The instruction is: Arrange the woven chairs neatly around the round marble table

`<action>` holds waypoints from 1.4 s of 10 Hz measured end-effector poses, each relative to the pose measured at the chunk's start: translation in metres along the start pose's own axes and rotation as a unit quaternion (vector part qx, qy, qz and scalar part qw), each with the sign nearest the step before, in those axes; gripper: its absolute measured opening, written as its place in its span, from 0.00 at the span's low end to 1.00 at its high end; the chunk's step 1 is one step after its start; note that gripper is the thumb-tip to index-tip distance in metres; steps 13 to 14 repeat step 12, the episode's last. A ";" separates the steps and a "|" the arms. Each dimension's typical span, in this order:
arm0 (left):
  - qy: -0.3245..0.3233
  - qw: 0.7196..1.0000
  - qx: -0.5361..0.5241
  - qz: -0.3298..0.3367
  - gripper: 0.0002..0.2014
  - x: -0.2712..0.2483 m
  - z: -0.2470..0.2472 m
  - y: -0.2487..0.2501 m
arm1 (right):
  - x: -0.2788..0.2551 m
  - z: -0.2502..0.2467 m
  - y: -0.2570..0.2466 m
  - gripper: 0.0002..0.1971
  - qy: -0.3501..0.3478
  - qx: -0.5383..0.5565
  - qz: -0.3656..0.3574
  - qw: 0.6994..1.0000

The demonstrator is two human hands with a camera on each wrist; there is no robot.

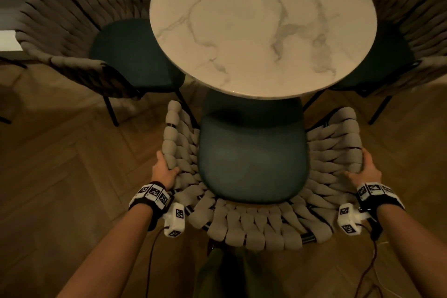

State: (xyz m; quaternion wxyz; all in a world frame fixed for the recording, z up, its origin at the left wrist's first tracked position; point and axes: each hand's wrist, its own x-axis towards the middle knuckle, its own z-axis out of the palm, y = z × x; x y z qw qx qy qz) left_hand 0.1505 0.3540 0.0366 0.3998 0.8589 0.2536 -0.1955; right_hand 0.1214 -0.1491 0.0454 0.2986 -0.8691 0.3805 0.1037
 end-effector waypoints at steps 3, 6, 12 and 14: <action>-0.002 1.000 0.006 -0.007 0.32 -0.002 -0.011 -0.016 | -0.019 0.011 0.006 0.41 -0.002 -0.002 0.022 1.000; 0.002 1.000 0.001 -0.011 0.31 -0.005 -0.010 -0.020 | -0.023 0.013 0.006 0.43 -0.004 -0.002 0.029 1.000; -0.104 0.993 -0.029 -0.038 0.37 -0.061 -0.030 -0.067 | -0.109 -0.030 -0.049 0.31 -0.151 -0.060 -0.070 0.984; -0.104 0.993 -0.029 -0.038 0.37 -0.061 -0.030 -0.067 | -0.109 -0.030 -0.049 0.31 -0.151 -0.060 -0.070 0.984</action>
